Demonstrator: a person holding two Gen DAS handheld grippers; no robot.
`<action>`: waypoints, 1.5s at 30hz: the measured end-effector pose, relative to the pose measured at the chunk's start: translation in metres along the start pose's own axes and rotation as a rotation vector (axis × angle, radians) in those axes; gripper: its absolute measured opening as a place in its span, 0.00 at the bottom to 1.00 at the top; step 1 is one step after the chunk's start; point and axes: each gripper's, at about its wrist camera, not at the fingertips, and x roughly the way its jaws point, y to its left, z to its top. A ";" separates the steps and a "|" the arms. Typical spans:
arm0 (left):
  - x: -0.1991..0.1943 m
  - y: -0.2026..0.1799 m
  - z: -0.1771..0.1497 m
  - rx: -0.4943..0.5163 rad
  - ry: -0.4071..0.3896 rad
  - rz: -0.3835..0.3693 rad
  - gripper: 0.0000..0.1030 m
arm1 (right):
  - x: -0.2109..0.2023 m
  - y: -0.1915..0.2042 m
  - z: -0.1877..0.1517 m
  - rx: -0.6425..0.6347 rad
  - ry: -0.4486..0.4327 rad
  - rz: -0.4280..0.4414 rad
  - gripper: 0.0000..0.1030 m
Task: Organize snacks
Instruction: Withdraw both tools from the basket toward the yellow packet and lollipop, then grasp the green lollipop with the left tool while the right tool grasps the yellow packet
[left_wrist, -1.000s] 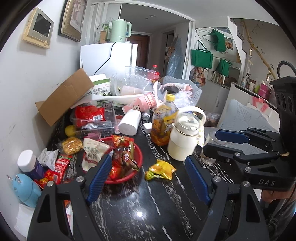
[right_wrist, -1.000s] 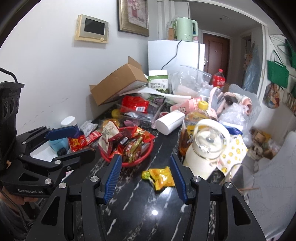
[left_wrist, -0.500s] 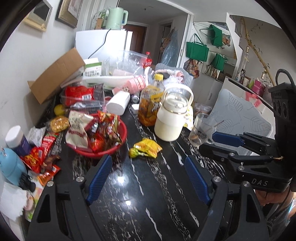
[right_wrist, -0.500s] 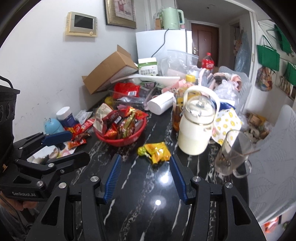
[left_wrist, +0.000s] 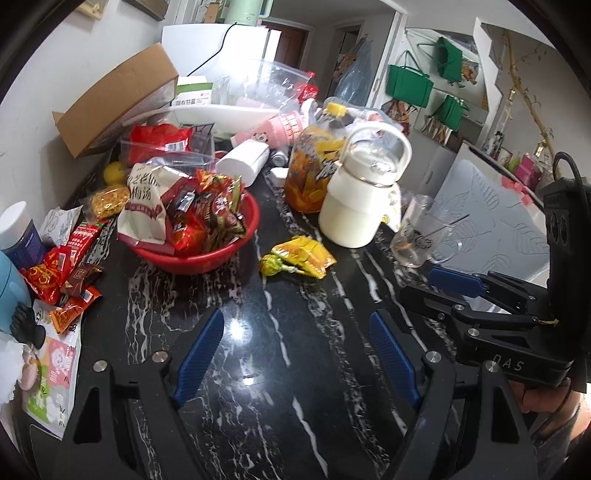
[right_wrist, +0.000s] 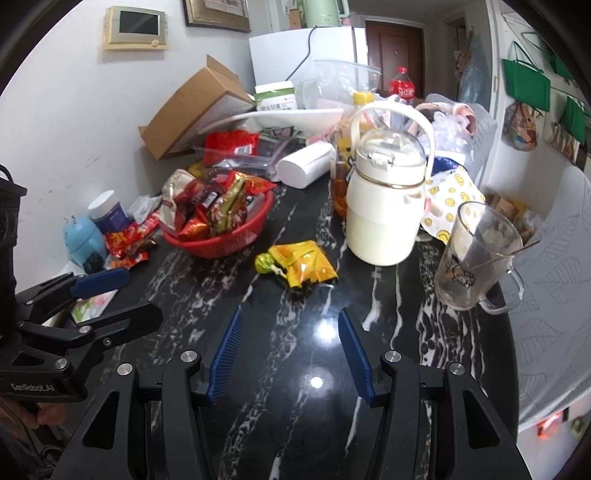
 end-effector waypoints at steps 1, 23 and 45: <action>0.002 0.001 -0.001 -0.002 0.003 0.007 0.79 | 0.004 -0.001 0.000 0.000 0.007 -0.001 0.52; 0.069 0.030 0.017 -0.051 0.052 0.045 0.79 | 0.117 -0.021 0.033 -0.044 0.107 0.052 0.52; 0.108 0.029 0.027 -0.077 0.078 0.022 0.79 | 0.159 -0.026 0.042 -0.117 0.126 0.089 0.47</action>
